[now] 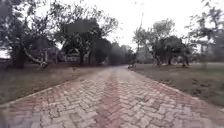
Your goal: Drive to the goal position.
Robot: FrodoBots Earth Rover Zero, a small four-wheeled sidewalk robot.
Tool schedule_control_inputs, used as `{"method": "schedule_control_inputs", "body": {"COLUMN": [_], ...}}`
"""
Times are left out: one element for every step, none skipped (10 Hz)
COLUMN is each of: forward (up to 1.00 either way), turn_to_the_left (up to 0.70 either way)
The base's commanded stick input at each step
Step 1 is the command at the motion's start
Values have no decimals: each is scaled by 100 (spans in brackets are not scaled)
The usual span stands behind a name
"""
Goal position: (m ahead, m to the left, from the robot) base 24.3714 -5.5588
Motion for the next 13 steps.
{"method": "schedule_control_inputs", "body": {"forward": [70,70,70,70,70,70,70,70,70,70,70,70,70], "turn_to_the_left": [0,0,0,0,0,0,0,0,0,0,0,0,0]}}
